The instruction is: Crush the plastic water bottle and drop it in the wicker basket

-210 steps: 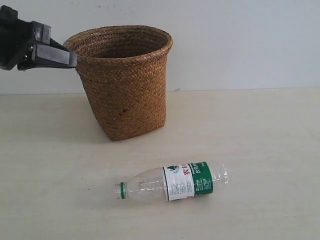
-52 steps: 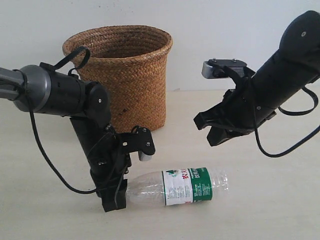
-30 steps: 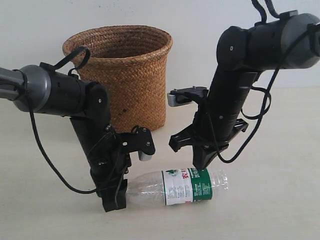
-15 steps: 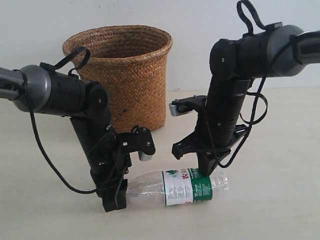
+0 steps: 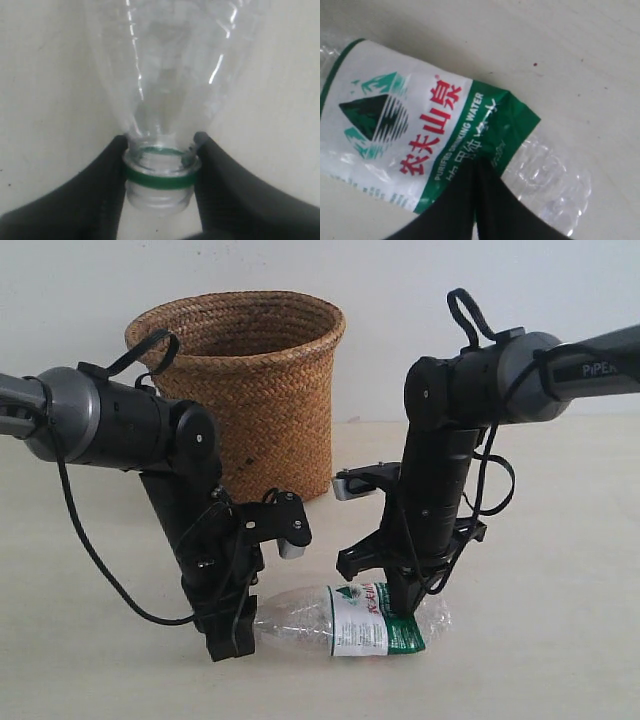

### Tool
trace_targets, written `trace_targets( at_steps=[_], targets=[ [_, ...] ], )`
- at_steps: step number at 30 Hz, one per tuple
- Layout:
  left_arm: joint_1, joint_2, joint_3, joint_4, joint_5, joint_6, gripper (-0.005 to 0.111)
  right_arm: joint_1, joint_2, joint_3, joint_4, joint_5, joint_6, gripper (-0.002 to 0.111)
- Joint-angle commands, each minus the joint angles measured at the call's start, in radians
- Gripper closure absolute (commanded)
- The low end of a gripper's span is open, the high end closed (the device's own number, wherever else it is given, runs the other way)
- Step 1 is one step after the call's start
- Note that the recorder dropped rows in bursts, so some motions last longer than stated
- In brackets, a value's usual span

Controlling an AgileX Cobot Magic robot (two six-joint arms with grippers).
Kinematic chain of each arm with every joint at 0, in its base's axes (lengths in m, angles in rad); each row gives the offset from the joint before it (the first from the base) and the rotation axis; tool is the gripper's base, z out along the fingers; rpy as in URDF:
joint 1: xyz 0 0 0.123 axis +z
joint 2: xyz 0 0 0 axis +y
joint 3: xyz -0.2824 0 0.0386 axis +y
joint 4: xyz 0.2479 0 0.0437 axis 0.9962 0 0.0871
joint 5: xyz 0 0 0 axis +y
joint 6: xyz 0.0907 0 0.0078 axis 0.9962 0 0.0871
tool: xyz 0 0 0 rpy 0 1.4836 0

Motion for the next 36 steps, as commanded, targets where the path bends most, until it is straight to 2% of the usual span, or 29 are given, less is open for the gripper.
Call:
trace_targets(
  at_steps=[1,6,13,23,28,36],
  targets=[
    [-0.001,-0.001,-0.003,-0.001,-0.004,-0.007,0.103,0.001,0.070,0.028,-0.038,0.007,-0.036,0.108],
    [-0.001,-0.001,-0.003,0.002,-0.004,-0.007,0.103,0.001,0.054,0.028,-0.062,0.069,-0.072,0.108],
    [-0.001,-0.001,-0.003,0.002,-0.006,-0.007,0.103,0.001,-0.037,0.028,-0.077,0.108,-0.226,0.108],
    [-0.001,-0.001,-0.003,0.002,-0.006,-0.007,0.103,0.001,-0.182,0.028,-0.063,0.111,-0.187,0.108],
    [-0.001,-0.001,-0.003,0.002,-0.006,-0.007,0.103,0.006,-0.208,0.026,0.015,0.111,-0.168,0.108],
    [-0.001,-0.001,-0.003,0.002,-0.003,-0.007,0.103,0.082,-0.206,0.026,0.015,0.037,-0.036,0.108]
  ],
)
